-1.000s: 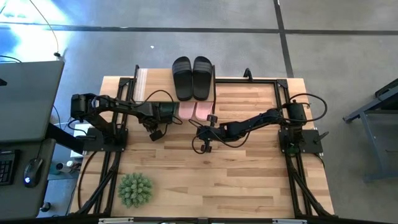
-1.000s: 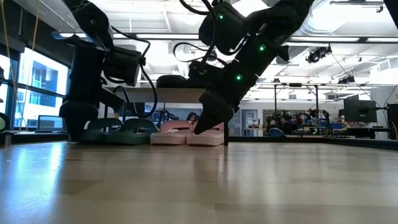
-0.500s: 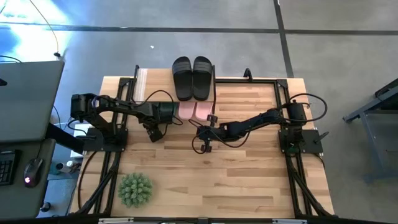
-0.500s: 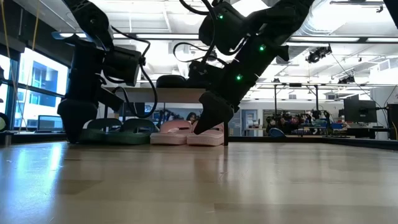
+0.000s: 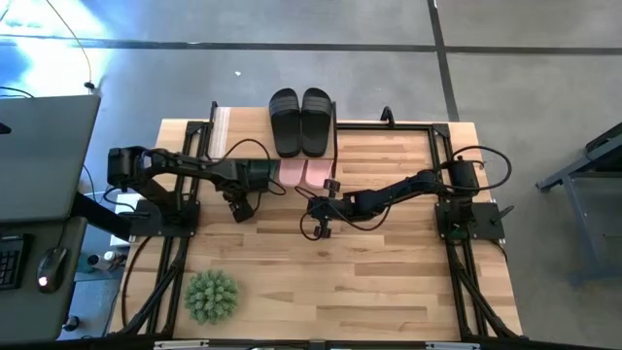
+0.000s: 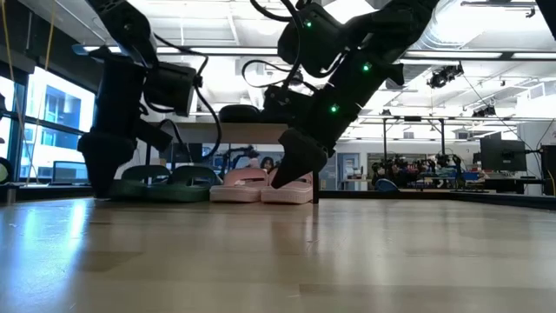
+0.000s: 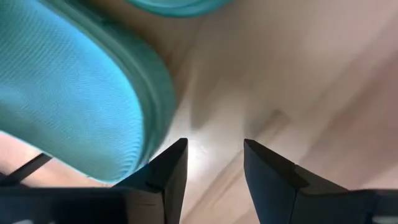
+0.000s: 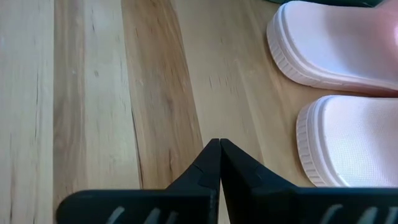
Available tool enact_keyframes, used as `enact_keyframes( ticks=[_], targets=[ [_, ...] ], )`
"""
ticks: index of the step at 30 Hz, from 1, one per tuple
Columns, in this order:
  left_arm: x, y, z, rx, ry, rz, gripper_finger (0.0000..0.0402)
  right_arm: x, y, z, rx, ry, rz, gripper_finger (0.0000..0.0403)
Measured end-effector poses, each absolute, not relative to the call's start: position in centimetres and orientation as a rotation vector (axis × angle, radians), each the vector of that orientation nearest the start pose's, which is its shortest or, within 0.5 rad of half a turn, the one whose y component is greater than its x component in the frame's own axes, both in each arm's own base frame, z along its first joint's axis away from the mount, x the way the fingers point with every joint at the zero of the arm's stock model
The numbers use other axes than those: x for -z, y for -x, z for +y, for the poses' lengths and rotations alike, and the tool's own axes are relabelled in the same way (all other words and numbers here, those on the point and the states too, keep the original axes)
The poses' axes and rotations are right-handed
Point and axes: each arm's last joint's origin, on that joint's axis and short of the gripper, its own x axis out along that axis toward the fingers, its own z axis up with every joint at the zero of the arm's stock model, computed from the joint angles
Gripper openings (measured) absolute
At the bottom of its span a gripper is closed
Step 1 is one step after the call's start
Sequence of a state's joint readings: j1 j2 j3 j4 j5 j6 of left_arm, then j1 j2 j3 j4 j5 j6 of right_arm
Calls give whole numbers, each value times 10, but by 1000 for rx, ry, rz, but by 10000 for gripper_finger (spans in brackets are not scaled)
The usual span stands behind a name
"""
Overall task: Pick and place slides into the shelf
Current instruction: Return to Home Position
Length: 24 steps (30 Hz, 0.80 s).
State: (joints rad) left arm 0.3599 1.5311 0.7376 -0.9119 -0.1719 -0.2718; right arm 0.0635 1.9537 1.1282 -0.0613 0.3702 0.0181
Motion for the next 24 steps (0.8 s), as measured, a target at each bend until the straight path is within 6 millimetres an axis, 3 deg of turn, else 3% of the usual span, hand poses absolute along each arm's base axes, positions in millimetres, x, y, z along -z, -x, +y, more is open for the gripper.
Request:
enact_keyframes(
  ticks=[24],
  targets=[
    [-147, -197, 70, -259, 507, 1614, 126, -135, -389, 14, 290, 173, 869, 0]
  ],
)
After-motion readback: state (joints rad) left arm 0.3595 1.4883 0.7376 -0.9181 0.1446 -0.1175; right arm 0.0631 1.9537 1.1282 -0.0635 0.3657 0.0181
